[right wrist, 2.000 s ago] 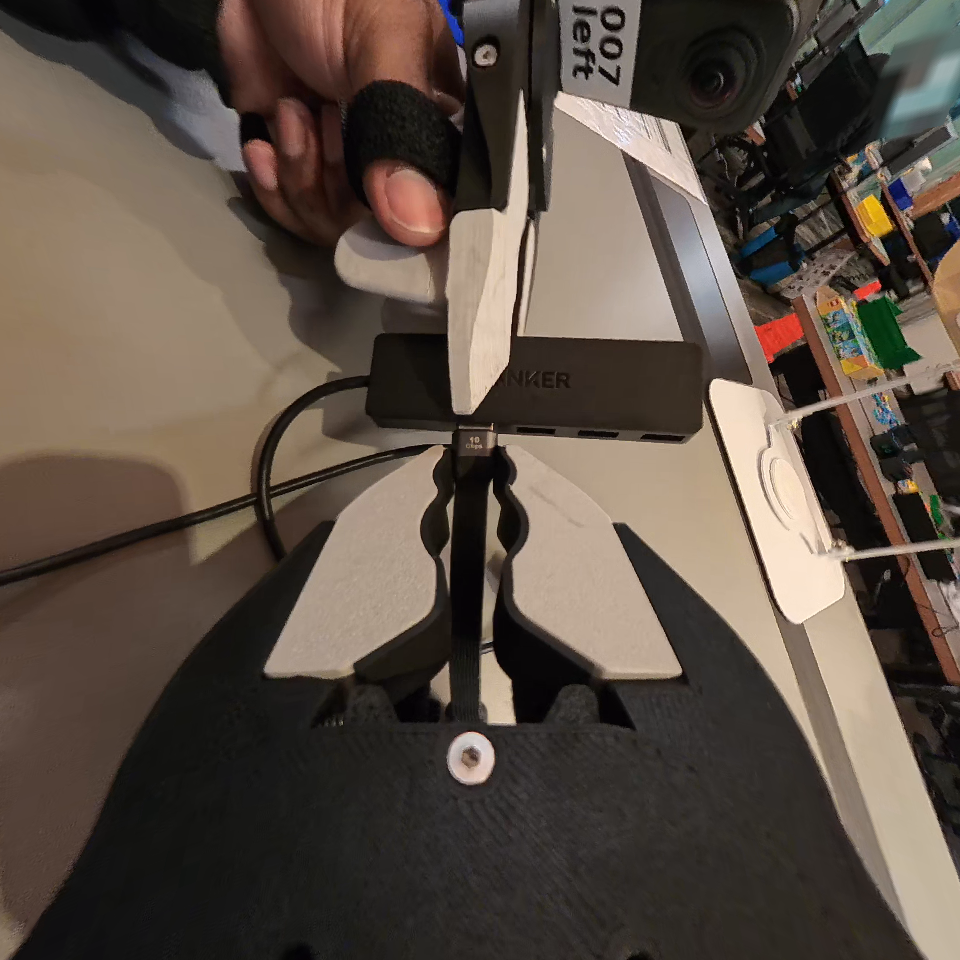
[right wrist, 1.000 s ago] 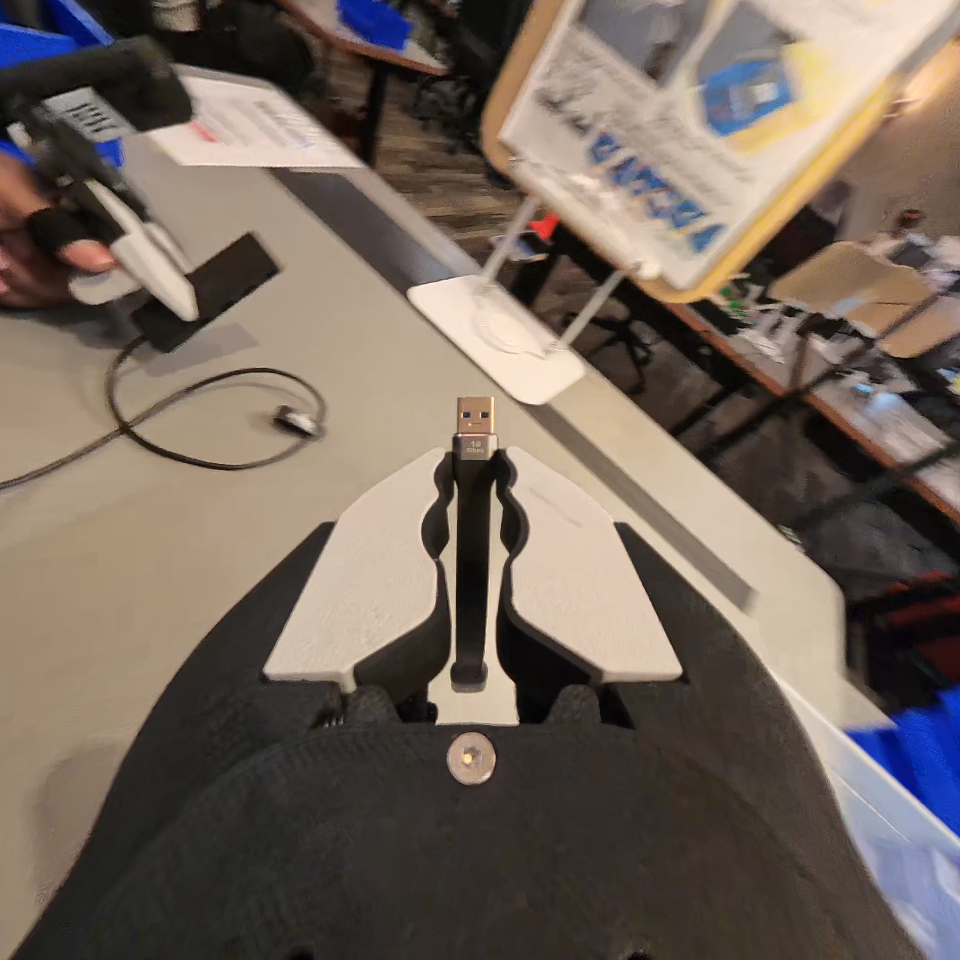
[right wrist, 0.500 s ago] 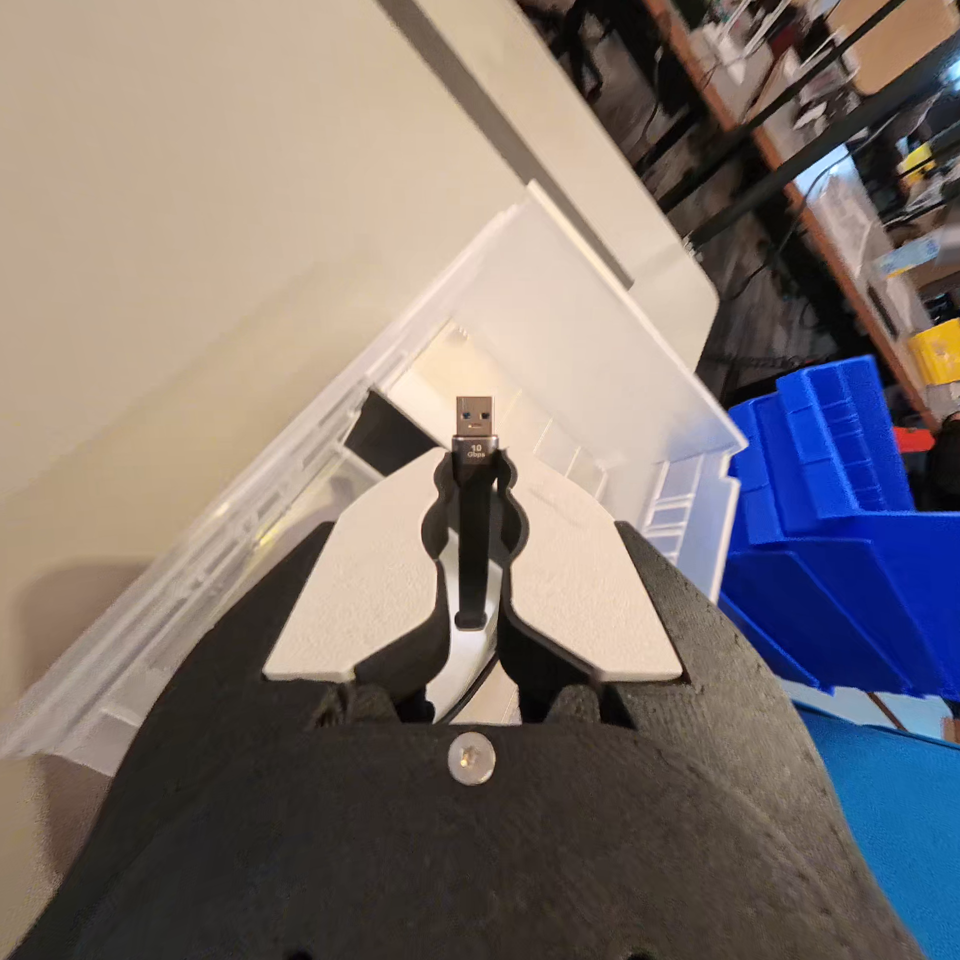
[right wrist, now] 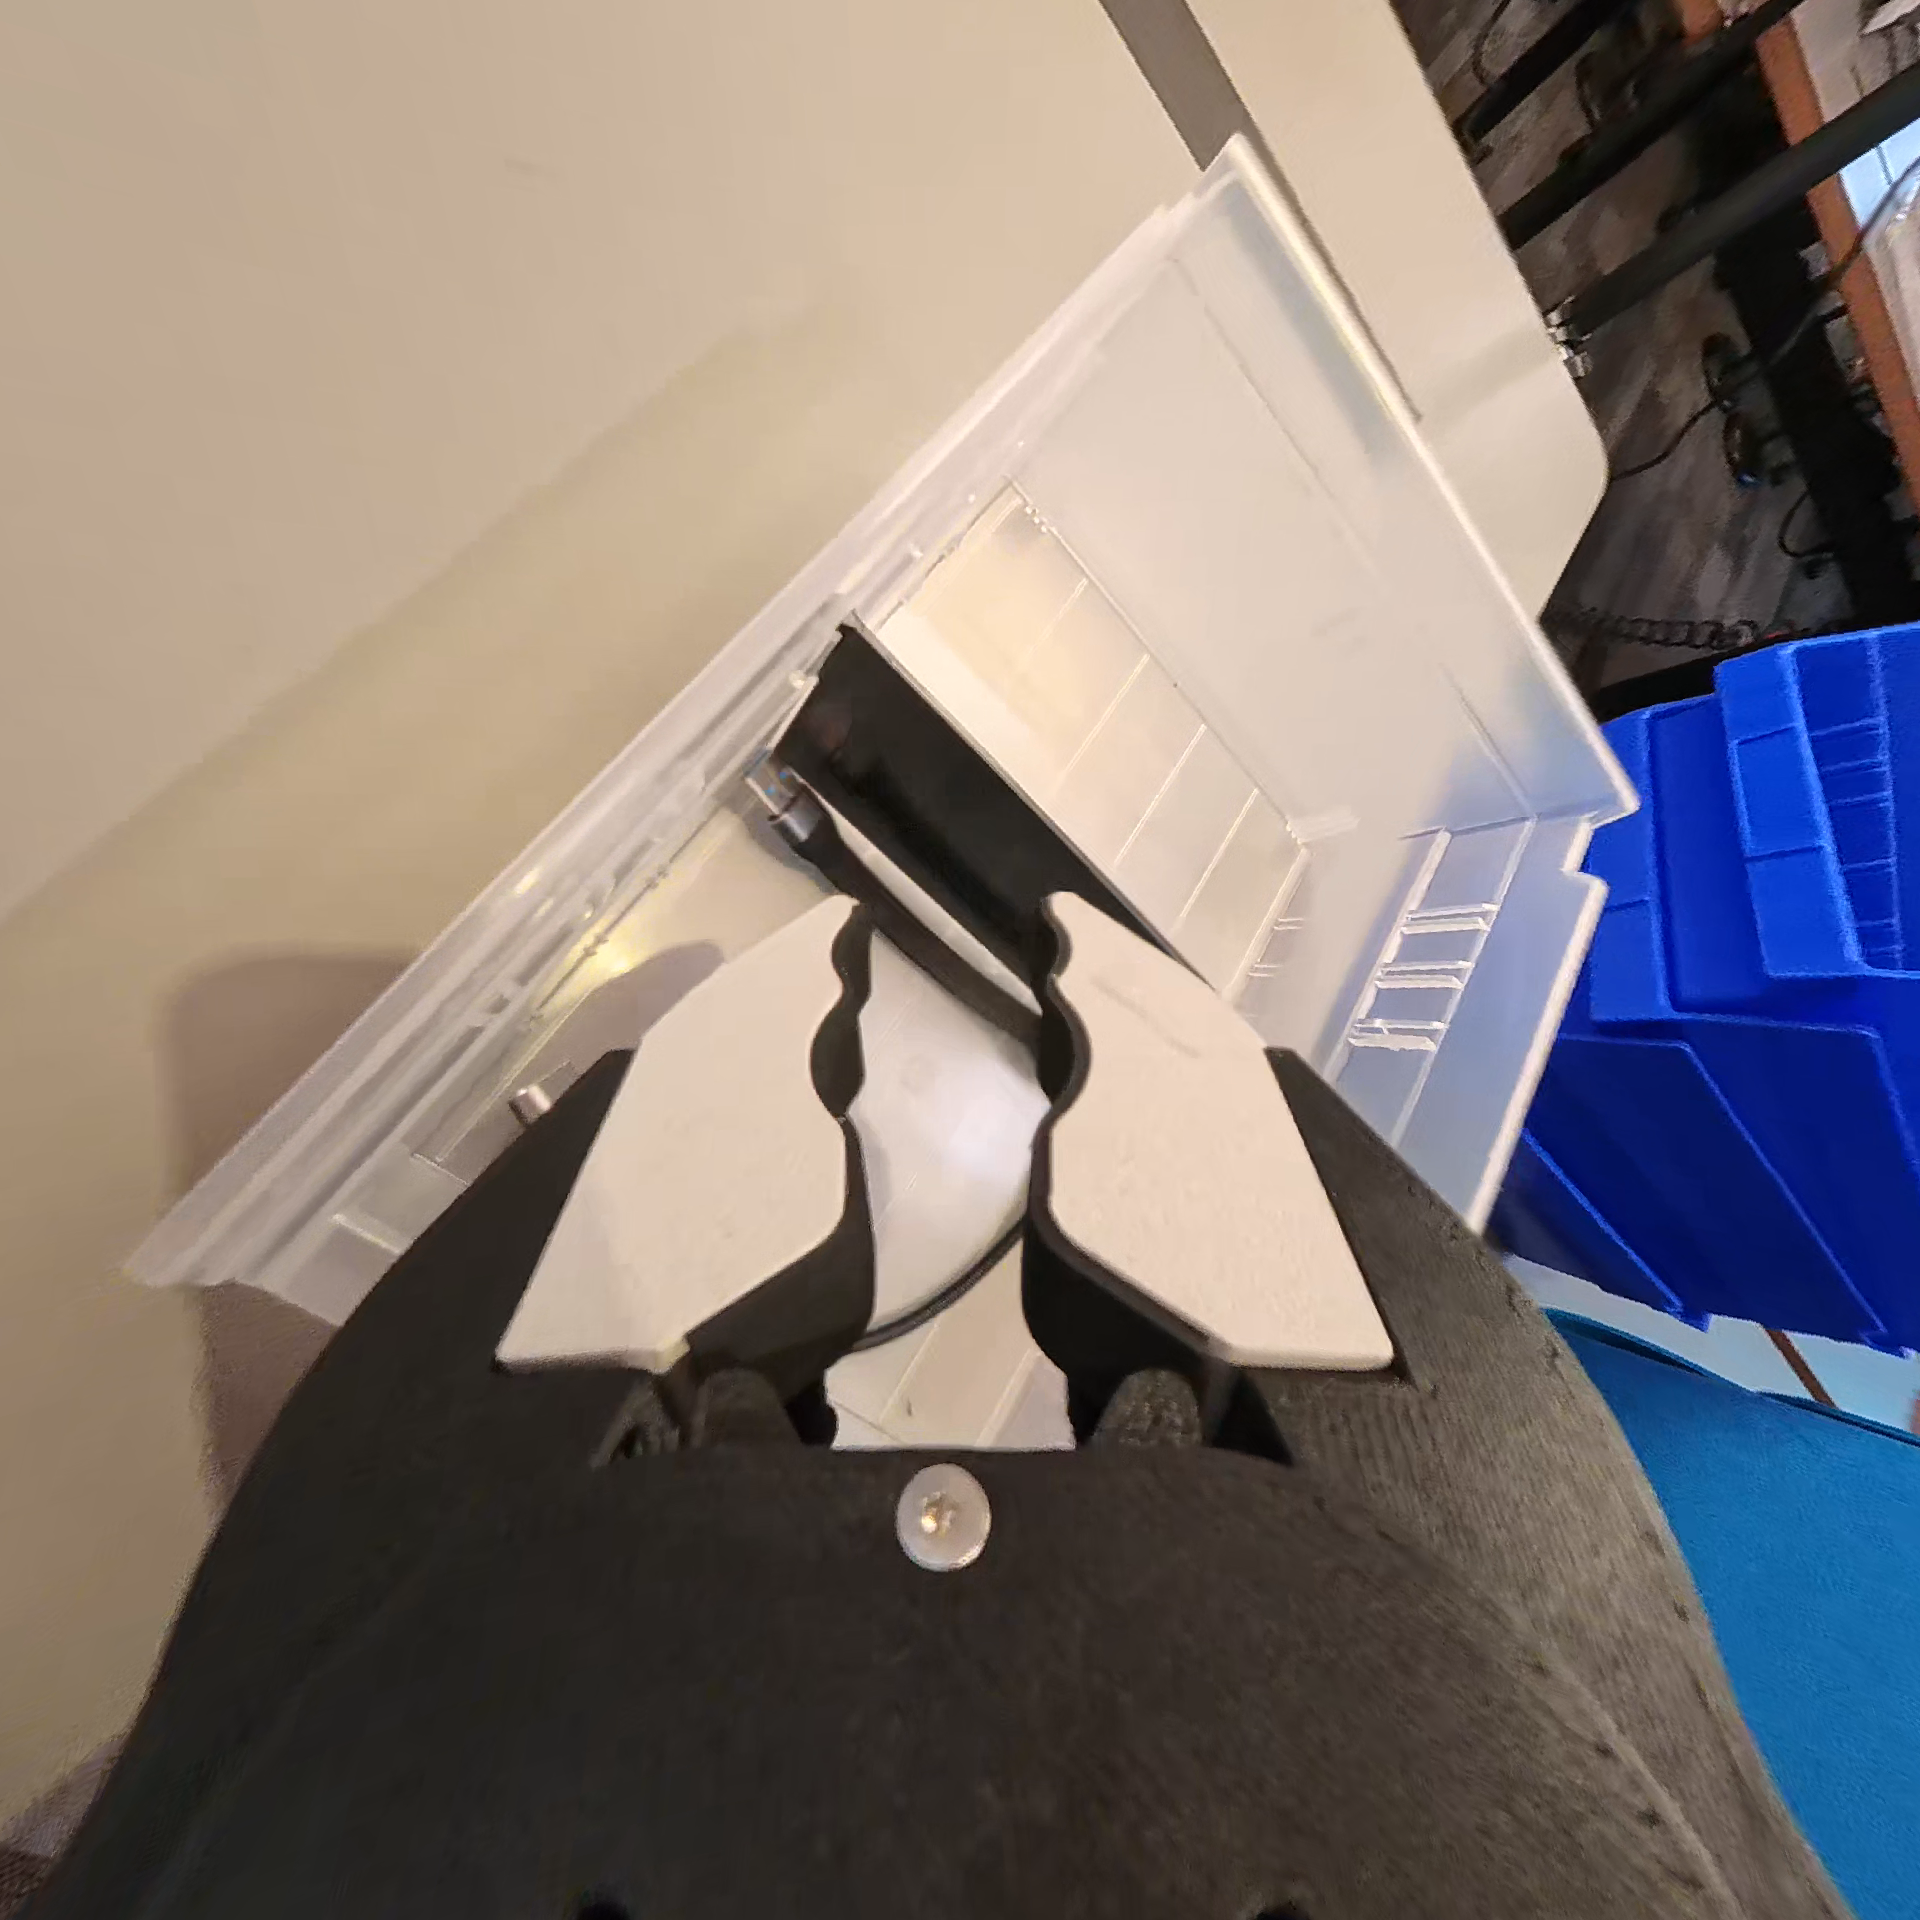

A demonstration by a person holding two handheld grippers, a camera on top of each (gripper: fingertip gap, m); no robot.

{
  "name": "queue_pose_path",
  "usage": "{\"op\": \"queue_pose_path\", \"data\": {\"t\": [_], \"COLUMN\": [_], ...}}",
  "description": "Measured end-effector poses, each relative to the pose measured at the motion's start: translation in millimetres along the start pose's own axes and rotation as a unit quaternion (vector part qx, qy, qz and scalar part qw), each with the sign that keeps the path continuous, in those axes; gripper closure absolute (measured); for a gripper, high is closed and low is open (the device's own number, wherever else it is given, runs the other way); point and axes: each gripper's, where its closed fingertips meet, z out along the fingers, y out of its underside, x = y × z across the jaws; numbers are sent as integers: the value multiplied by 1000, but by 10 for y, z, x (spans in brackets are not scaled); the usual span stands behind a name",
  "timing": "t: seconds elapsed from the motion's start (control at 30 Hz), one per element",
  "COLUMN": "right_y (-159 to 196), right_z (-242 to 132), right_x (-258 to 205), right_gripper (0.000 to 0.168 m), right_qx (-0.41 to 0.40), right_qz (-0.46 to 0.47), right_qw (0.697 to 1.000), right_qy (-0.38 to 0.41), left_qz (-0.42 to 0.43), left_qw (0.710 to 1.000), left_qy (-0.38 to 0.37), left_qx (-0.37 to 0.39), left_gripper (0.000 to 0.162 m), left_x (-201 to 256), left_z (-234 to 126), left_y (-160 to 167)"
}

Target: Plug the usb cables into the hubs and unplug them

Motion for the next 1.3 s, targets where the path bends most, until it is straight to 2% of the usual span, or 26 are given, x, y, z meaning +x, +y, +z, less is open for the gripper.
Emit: {"op": "queue_pose_path", "data": {"t": [0.13, 0.3, 0.43, 0.6, 0.7, 0.83, 0.9, 1.03, 1.13, 1.17, 1.23, 1.3], "right_y": [-187, -791, -1358, -1920, -2274, -2693, -2800, -2969, -3011, -3029, -3061, -3051], "right_z": [-181, -271, -62, 456, 674, 820, 907, 1009, 1106, 1116, 1134, 1139], "right_x": [85, -234, -842, -1702, -2172, -2678, -2829, -3059, -3152, -3183, -3176, -3176], "right_gripper": [140, 140, 140, 137, 127, 100, 92, 88, 93, 100, 126, 144], "right_qx": [-6, 41, 105, 133, 142, 134, 119, 108, 97, 99, 108, 110], "right_qz": [-2, -38, -37, -9, 17, 69, 69, 86, 71, 63, 55, 37], "right_qw": [999, 998, 993, 976, 962, 936, 936, 933, 942, 943, 949, 953], "right_qy": [43, 37, -49, -173, -234, -318, -325, -333, -313, -311, -292, -279], "left_qz": [-1, -11, -12, -9, -11, -10, -13, -18, -20, -19, -15, -12], "left_qw": [1000, 1000, 1000, 998, 996, 995, 995, 993, 990, 990, 990, 989], "left_qy": [-2, 2, 13, 28, 36, 33, 31, 30, 35, 37, 38, 39], "left_qx": [3, 12, 23, 59, 78, 91, 97, 117, 132, 135, 135, 142], "left_gripper": [151, 151, 151, 151, 151, 151, 151, 151, 151, 151, 151, 151], "left_x": [0, 17, 71, 162, 211, 238, 245, 274, 328, 346, 371, 381], "left_z": [1, -1, -1, -13, -1, 40, 59, 81, 97, 105, 124, 121], "left_y": [-8, -31, -72, -183, -235, -257, -265, -300, -329, -333, -331, -344]}}
